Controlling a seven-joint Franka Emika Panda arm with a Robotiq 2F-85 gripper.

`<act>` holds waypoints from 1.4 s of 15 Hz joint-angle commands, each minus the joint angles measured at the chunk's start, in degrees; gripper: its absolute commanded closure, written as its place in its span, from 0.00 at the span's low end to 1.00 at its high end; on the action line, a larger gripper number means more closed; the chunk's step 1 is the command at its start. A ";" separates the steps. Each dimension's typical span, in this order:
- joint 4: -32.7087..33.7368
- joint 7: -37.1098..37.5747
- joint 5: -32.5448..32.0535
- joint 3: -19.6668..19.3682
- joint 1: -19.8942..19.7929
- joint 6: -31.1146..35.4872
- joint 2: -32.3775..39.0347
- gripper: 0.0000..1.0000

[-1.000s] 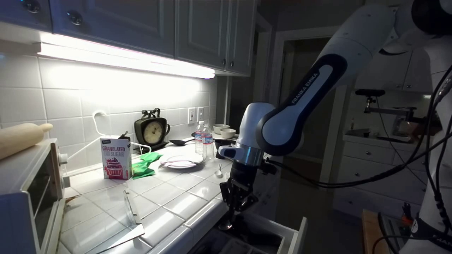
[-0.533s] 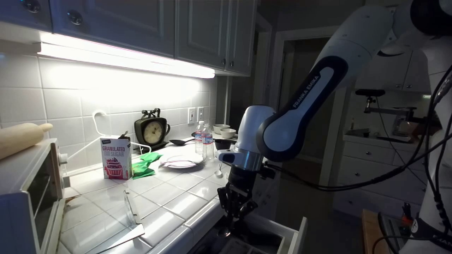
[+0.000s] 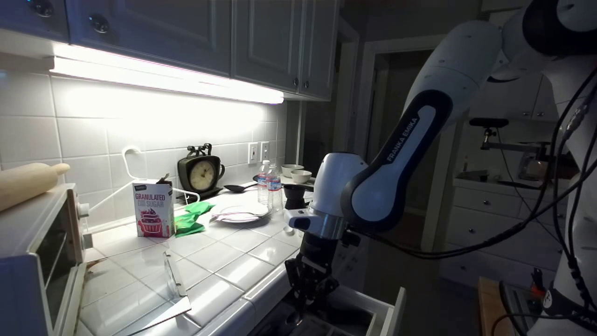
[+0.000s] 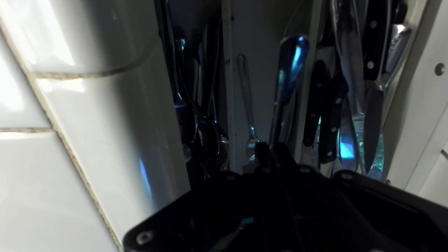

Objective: Put the spoon inside the drawer

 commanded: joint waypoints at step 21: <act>1.63 16.59 -27.31 -29.23 30.88 15.42 6.61 0.98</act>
